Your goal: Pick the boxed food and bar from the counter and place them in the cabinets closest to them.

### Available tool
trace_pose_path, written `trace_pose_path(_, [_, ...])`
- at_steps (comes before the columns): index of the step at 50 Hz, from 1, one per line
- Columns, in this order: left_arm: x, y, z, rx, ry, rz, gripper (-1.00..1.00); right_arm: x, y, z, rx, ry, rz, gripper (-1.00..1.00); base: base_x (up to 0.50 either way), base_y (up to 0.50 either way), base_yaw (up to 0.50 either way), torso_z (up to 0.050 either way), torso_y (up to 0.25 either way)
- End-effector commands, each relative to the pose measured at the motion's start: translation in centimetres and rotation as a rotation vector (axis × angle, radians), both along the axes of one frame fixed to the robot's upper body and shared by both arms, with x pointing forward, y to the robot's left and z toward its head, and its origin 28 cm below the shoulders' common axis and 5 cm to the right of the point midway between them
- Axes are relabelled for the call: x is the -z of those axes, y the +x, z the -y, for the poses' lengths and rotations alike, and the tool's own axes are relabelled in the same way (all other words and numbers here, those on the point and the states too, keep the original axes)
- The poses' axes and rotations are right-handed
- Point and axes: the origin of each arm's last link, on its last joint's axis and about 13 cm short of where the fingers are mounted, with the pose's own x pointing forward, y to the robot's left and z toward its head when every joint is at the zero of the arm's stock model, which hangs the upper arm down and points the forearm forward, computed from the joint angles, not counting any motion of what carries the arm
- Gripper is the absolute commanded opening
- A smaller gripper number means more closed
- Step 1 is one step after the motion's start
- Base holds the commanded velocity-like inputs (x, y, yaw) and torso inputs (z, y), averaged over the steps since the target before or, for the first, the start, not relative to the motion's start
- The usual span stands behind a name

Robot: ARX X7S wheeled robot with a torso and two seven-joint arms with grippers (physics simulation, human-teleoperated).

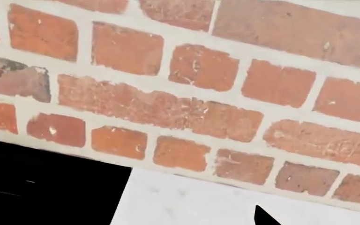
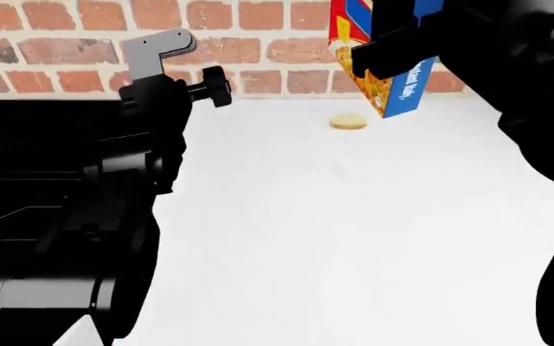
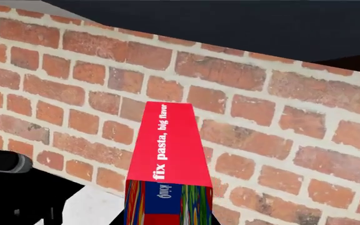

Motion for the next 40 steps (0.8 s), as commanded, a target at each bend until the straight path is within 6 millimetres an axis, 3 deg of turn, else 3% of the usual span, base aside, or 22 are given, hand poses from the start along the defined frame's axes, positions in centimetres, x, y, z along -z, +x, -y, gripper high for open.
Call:
trace_pose_path(1, [0.1, 0.0, 0.0, 0.011, -0.006, -0.006, 1.0, -0.2, 0.0, 0.2, 0.011, -0.01, 0.008, -1.0, 0.5, 0.25, 0.0, 0.0, 0.0])
trace_pose_path(29, [0.1, 0.0, 0.1, 0.004, 0.007, -0.01, 1.0, -0.4, -0.3, 0.4, 0.011, 0.025, 0.052, -1.0, 0.5, 0.06, 0.0, 0.0, 0.001])
trace_pose_path(36, [0.1, 0.0, 0.0, 0.002, 0.01, -0.007, 1.0, 1.2, -1.9, -0.3, 0.062, 0.016, 0.1, -1.0, 0.03, 0.0, 0.0, 0.0, 0.001])
trace_pose_path(40, [0.1, 0.0, 0.0, -0.001, 0.009, -0.005, 1.0, 1.0, -3.6, -0.8, 0.086, 0.015, 0.159, -1.0, 0.0, 0.0, 0.0, 0.0, 0.0])
